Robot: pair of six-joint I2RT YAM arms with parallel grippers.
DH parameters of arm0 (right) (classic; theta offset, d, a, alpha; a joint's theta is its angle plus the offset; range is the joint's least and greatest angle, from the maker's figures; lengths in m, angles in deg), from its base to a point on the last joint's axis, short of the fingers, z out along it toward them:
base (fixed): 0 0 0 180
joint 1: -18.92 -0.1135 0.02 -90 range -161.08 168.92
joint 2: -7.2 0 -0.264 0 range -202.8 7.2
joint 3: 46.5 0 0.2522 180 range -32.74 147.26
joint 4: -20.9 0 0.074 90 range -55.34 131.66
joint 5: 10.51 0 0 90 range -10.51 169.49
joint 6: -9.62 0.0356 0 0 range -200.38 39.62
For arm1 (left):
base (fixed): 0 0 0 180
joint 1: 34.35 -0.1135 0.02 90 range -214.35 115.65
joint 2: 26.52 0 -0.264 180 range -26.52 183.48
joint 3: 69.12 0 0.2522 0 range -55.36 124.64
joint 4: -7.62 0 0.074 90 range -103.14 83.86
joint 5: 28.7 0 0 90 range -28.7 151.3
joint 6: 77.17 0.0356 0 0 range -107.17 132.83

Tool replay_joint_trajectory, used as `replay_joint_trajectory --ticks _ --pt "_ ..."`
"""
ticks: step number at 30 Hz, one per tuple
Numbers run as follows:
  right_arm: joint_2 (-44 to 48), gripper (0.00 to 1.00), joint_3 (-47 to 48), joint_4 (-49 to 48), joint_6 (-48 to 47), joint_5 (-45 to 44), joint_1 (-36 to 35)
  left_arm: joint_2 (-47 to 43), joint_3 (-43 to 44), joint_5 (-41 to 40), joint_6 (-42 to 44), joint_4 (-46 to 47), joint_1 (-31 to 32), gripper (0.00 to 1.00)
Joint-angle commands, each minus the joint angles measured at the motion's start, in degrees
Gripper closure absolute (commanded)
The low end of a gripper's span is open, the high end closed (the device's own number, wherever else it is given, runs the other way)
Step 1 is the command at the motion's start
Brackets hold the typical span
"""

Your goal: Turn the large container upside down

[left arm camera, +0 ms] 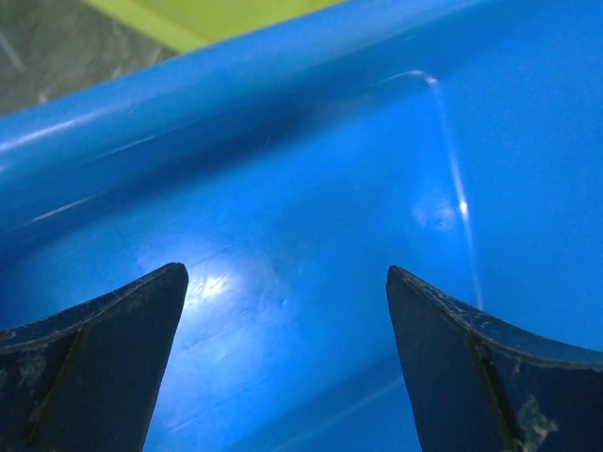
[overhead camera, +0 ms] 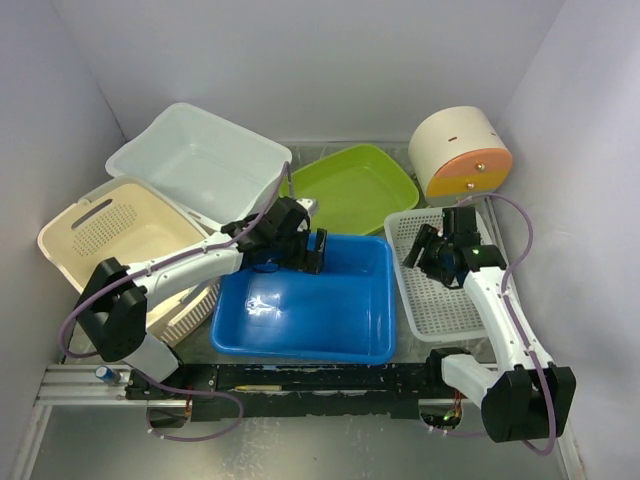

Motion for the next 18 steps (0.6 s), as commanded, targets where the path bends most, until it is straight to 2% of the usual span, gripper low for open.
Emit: replay_joint_trajectory --ticks 1,7,14,18 --pt "-1.43 0.35 -0.3 -2.11 0.21 -1.75 -1.5 -0.14 -1.22 -4.51 0.08 -5.9 -1.22 0.02" --pt "-4.11 0.37 -0.41 -2.14 1.18 -3.39 -6.62 -0.58 -4.48 -4.56 -2.56 -9.84 -1.32 0.03" --pt "-7.37 0.38 0.33 -0.14 3.32 -8.3 -13.12 -6.39 -12.93 -4.36 -5.6 -13.44 -1.3 0.03" --pt "-8.88 0.41 0.65 0.13 4.45 -12.28 -13.72 -9.38 -14.09 -3.45 -6.22 -13.43 -1.31 0.03"
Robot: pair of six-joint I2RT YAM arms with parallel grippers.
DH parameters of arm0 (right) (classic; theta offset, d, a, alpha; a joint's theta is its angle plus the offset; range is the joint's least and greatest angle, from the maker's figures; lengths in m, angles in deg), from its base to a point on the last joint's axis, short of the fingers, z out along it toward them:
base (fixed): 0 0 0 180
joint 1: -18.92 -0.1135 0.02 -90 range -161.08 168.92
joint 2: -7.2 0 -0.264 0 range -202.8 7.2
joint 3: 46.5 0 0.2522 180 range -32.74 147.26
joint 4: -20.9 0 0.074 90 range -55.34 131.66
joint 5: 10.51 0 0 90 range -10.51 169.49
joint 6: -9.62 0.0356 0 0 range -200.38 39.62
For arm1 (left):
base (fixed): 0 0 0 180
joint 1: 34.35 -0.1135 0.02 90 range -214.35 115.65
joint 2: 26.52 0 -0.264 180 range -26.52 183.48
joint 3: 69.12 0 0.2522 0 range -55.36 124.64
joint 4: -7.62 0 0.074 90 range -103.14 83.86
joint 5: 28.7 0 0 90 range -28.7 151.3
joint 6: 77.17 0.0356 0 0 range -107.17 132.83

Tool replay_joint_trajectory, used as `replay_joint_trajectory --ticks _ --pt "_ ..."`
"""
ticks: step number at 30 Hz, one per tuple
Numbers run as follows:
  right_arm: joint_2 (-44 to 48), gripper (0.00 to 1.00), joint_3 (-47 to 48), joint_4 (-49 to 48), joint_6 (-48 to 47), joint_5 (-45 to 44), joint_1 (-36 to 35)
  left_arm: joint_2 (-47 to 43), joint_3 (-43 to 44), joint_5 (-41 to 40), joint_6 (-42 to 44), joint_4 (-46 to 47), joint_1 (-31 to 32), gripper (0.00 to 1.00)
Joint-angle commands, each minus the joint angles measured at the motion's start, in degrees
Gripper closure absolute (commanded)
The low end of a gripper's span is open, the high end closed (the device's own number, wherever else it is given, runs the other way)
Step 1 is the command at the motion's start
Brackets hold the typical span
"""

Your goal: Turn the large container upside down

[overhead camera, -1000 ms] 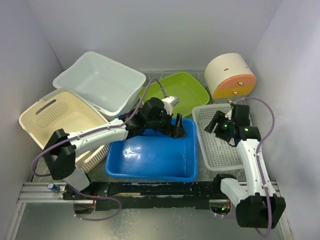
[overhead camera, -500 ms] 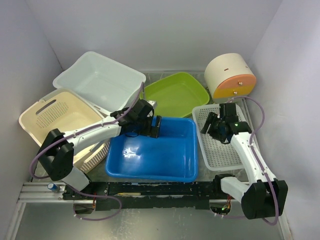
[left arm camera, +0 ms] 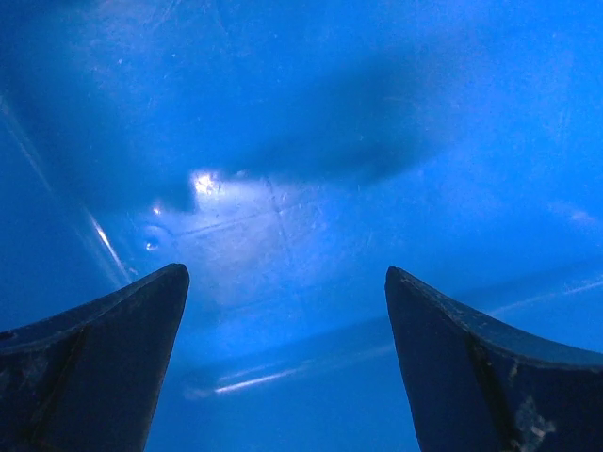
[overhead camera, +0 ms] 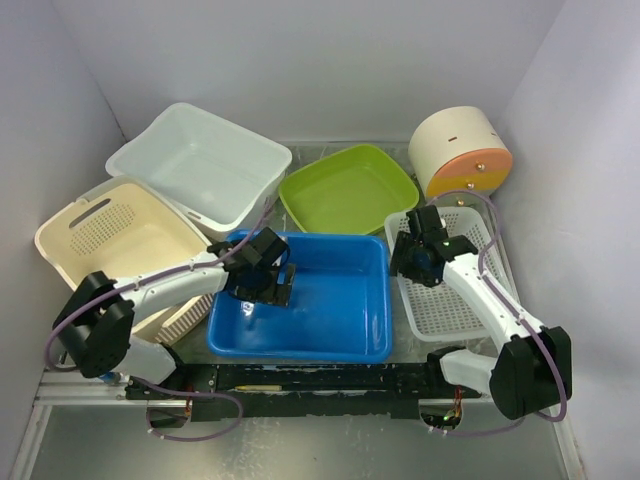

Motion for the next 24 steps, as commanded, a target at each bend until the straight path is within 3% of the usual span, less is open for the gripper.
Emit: replay_joint_trajectory --ticks 1,7,14,18,24 --pt "-1.35 0.46 0.46 0.61 2.4 -4.18 -1.35 -3.92 0.32 0.16 -1.62 -0.85 -0.25 0.04" --pt "-0.49 0.8 1.24 1.02 2.02 -2.9 -1.3 -6.0 5.25 2.9 -0.3 2.01 0.59 0.03" --pt "5.68 0.99 13.88 7.8 3.64 -1.58 -0.39 -5.53 11.86 6.51 1.33 7.3 0.78 0.03" --pt "7.69 1.0 19.74 8.65 1.96 6.52 5.19 -4.85 15.02 8.68 1.42 11.7 0.71 0.02" --pt "8.33 1.0 21.11 6.28 -2.86 30.22 23.43 -2.88 16.6 17.47 -0.09 19.75 0.69 0.02"
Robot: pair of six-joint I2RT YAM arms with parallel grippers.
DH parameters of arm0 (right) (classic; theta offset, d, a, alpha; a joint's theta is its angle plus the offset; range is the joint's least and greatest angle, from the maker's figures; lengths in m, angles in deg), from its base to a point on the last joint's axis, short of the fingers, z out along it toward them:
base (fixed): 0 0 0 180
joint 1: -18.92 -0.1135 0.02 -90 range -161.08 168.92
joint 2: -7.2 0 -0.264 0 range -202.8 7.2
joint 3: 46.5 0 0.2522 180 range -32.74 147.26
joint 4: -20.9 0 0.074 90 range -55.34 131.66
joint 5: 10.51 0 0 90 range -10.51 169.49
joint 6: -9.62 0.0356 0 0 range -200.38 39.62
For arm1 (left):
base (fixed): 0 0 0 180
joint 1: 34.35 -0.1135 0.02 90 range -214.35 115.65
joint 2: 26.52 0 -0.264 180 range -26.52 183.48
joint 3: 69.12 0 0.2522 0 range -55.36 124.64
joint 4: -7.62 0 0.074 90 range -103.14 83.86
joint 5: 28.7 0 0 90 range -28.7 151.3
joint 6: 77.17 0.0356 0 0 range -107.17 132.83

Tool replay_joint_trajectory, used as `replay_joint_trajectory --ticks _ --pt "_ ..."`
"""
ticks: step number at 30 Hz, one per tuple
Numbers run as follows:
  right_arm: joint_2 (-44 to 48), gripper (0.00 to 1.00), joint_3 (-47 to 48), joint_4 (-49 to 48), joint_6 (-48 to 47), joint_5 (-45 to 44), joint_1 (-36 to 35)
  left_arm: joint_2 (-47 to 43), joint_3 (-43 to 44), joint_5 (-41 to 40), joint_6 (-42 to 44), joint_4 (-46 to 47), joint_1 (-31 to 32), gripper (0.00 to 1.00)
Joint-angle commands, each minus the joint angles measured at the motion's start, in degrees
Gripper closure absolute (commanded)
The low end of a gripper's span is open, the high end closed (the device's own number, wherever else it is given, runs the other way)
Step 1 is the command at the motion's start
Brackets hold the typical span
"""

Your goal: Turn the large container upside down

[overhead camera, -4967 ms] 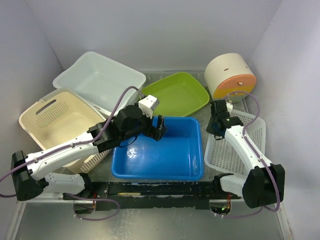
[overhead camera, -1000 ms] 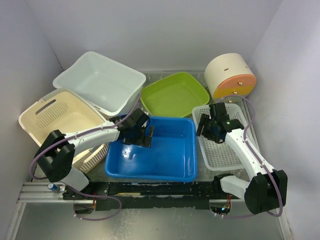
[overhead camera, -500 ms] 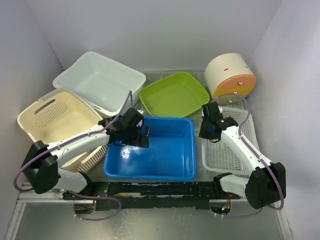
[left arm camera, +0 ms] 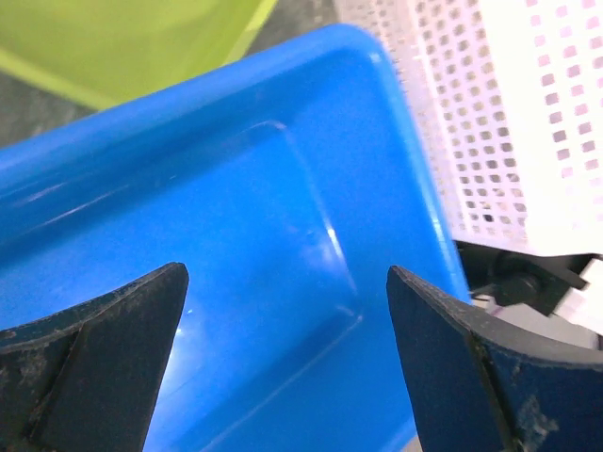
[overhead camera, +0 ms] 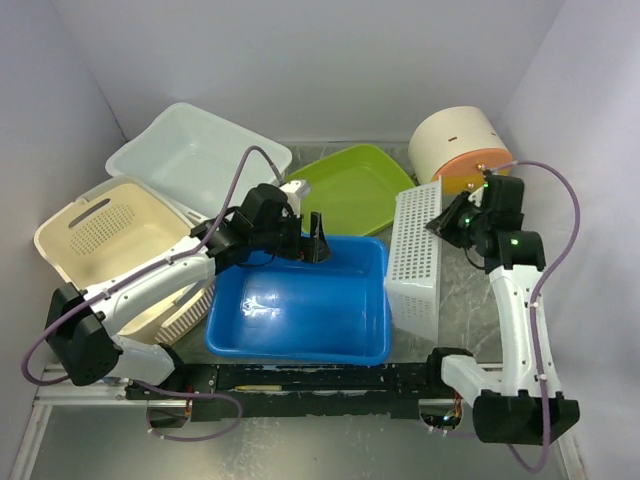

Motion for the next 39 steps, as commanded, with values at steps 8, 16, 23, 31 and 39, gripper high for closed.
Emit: replay_joint_trajectory --ticks 8,16,23,31,39 --pt "-0.24 1.0 -13.3 -9.2 0.16 37.96 21.39 8.19 3.6 18.13 -2.79 16.22 0.31 0.02" --pt "2.59 1.0 -22.07 -16.4 5.44 44.07 24.72 17.06 5.89 24.35 -6.32 25.23 3.62 0.03" --pt "3.99 1.0 -23.0 -17.46 7.65 45.4 25.38 21.22 7.67 28.64 -10.19 32.28 5.47 0.03" --pt "3.82 1.0 -23.42 -19.23 10.35 46.75 26.16 24.33 9.19 30.94 -10.77 33.53 8.69 0.04" --pt "3.5 1.0 -23.71 -20.81 11.65 47.95 26.39 23.06 3.26 34.49 -16.05 41.94 9.5 0.09"
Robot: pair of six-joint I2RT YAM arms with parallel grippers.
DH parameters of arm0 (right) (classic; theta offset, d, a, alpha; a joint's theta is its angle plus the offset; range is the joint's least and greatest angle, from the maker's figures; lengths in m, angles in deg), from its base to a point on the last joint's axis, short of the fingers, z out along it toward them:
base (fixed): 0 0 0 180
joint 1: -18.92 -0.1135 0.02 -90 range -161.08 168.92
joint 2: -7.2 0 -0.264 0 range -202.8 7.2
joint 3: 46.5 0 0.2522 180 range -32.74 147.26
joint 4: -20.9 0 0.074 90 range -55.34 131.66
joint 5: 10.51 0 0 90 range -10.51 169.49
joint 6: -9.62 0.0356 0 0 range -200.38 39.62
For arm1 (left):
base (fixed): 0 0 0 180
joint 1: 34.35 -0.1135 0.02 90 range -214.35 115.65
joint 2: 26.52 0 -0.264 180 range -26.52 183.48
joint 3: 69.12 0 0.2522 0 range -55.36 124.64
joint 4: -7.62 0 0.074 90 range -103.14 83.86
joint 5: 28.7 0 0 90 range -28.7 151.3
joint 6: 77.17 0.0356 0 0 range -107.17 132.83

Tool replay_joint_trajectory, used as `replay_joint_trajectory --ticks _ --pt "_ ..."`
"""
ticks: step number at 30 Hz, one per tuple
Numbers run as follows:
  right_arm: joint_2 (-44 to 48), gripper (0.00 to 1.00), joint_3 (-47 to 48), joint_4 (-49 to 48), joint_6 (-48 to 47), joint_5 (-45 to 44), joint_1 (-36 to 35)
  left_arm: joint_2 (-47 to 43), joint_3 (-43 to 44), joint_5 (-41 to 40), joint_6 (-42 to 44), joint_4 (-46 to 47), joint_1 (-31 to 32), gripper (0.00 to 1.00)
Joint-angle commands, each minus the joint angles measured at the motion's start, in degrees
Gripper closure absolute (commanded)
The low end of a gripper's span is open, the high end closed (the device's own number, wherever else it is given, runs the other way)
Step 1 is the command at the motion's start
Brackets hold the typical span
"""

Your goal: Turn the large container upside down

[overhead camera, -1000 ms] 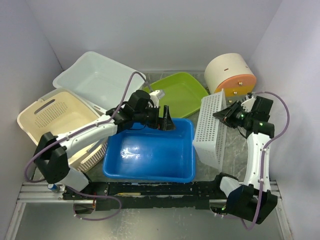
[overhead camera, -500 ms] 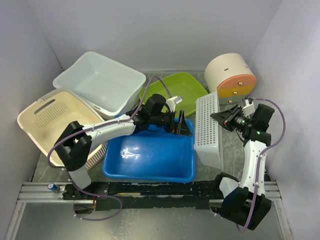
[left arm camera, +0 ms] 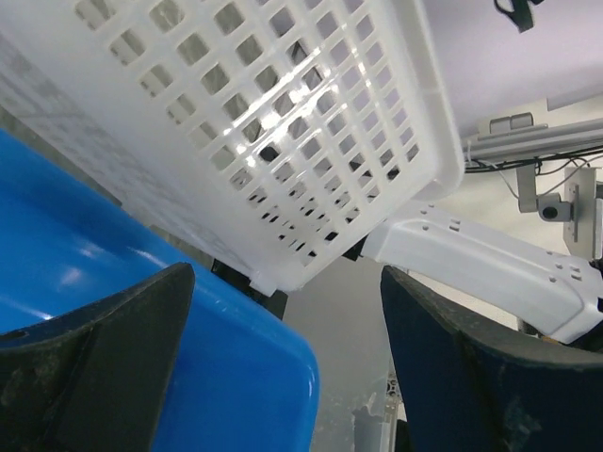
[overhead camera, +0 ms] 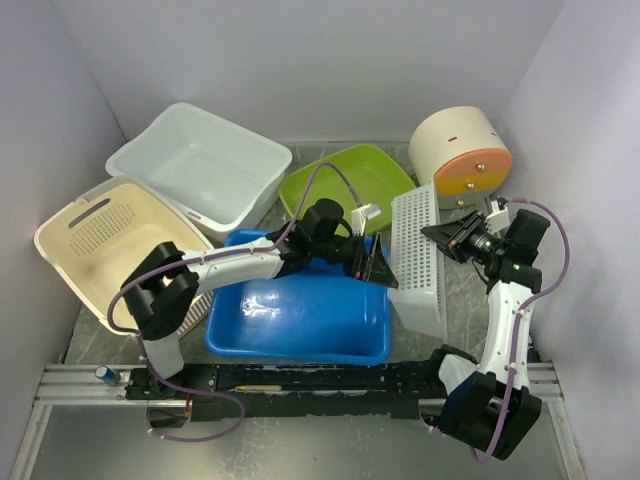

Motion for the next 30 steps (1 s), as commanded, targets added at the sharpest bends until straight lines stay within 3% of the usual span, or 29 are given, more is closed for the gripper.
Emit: replay_joint_trajectory --ticks 1,7,14,21,25,28,30 --pt "-0.55 1.0 -1.22 2.58 1.46 0.84 0.56 -1.06 -2.59 3.58 -2.95 5.78 0.98 0.09" --pt "-0.59 1.0 -1.26 2.49 1.38 0.69 0.58 -1.5 -5.05 3.6 -5.33 9.69 1.85 0.13" --pt "-0.76 1.0 -0.63 2.83 1.31 0.68 0.58 0.87 -2.94 3.88 -5.86 11.34 3.03 0.33" --pt "-0.56 1.0 -1.02 2.71 1.46 0.85 0.56 0.41 -0.78 2.35 -3.46 8.3 3.1 0.4" --pt "-0.6 1.0 -0.96 2.77 1.54 0.52 0.63 -0.21 -0.8 2.72 -4.73 10.48 3.1 0.5" --pt "-0.79 0.91 0.02 4.24 1.02 -0.93 0.75 -0.13 -0.23 3.32 -6.43 12.86 3.17 0.6" --pt "-0.8 0.85 1.4 6.3 0.15 -3.08 1.24 0.57 1.5 3.34 -7.51 13.64 3.24 0.61"
